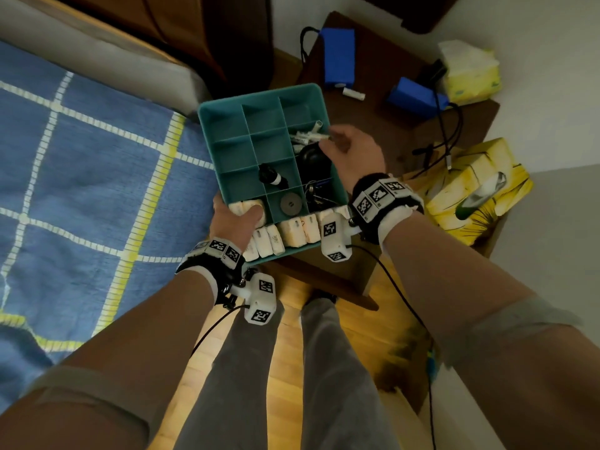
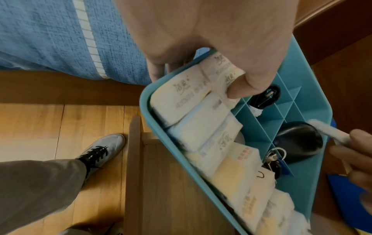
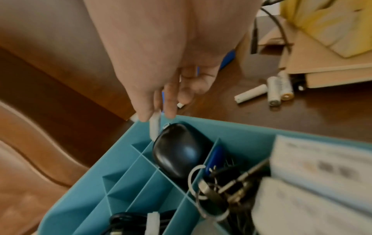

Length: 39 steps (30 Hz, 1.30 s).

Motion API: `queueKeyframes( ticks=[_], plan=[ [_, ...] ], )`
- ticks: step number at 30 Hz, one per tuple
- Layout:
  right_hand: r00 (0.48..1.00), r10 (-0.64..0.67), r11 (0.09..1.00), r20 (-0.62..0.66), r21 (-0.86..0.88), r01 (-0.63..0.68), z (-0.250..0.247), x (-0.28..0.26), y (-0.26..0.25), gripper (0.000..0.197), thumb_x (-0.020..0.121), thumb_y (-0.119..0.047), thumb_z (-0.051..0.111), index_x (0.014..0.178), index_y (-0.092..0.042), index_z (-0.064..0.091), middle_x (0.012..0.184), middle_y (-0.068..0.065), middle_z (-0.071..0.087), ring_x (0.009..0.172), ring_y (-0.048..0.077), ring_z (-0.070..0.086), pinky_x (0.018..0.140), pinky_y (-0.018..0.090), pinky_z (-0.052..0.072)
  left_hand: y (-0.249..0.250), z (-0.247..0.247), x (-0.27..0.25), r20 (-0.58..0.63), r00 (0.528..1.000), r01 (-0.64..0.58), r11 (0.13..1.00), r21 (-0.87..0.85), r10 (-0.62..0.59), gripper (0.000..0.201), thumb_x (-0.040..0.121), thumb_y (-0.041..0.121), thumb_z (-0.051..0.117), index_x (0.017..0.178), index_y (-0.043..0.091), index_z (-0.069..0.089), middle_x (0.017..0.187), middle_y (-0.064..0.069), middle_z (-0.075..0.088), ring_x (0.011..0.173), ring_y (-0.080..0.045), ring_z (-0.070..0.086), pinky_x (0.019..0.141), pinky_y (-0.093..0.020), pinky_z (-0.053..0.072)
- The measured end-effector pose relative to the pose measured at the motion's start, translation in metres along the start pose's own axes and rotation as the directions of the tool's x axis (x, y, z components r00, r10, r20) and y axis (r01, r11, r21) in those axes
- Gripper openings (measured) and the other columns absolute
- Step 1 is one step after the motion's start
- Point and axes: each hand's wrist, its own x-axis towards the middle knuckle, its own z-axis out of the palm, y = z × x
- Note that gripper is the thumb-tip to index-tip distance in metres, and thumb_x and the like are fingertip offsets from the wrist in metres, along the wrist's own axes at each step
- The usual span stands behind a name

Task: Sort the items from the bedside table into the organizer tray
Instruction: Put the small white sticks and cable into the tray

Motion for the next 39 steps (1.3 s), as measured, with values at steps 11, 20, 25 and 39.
queueKeyframes(
  ticks=[11,20,25,39],
  plan=[
    [0.896,0.407,0.642,0.175,-0.753,-0.145,-0.032,0.021,0.065,0.096,0.067,-0.028,0.086,0.142,-0.022,0.025,0.143,0.017,0.033,0.132,0.042,0.036,0.103,0.054,0.036,-0.003,-0.007,0.027,-0.037,0.998,0.055,0.996,-0.063,-0.058,0.065,0.080,0.025,0.069,0.138,0.019,0.040,0.097,0.006,0.056,0.100,-0.023,0.056,0.093,-0.039,0.048],
    [0.963,0.255,0.685,0.085,-0.719,-0.118,-0.016,0.023,0.084,0.068,0.080,-0.021,0.074,0.131,-0.027,0.030,0.128,0.014,0.041,0.103,0.043,0.059,0.098,0.054,0.042,-0.006,-0.001,0.034,-0.039,0.993,0.104,0.988,-0.118,-0.109,0.068,0.066,0.027,0.066,0.128,0.020,0.042,0.092,0.006,0.057,0.093,-0.024,0.059,0.090,-0.045,0.053],
    [0.970,0.213,0.747,0.114,-0.659,-0.086,-0.008,0.027,0.076,0.063,0.083,-0.024,0.071,0.131,-0.030,0.032,0.126,0.014,0.044,0.094,0.043,0.061,0.087,0.052,0.050,-0.010,0.002,0.033,-0.041,0.994,0.102,0.990,-0.099,-0.106,0.065,0.071,0.023,0.067,0.131,0.019,0.041,0.090,0.005,0.057,0.093,-0.024,0.060,0.089,-0.044,0.053],
    [0.954,0.258,0.851,0.151,-0.503,-0.151,0.007,0.043,0.080,0.030,0.096,-0.020,0.057,0.122,-0.005,0.053,0.116,0.025,0.062,0.106,0.042,0.060,0.084,0.043,0.049,-0.009,0.002,0.030,-0.016,0.995,0.092,0.989,-0.118,-0.095,0.066,0.069,0.024,0.068,0.129,0.021,0.040,0.094,0.005,0.059,0.099,-0.027,0.062,0.093,-0.049,0.052]
  ],
)
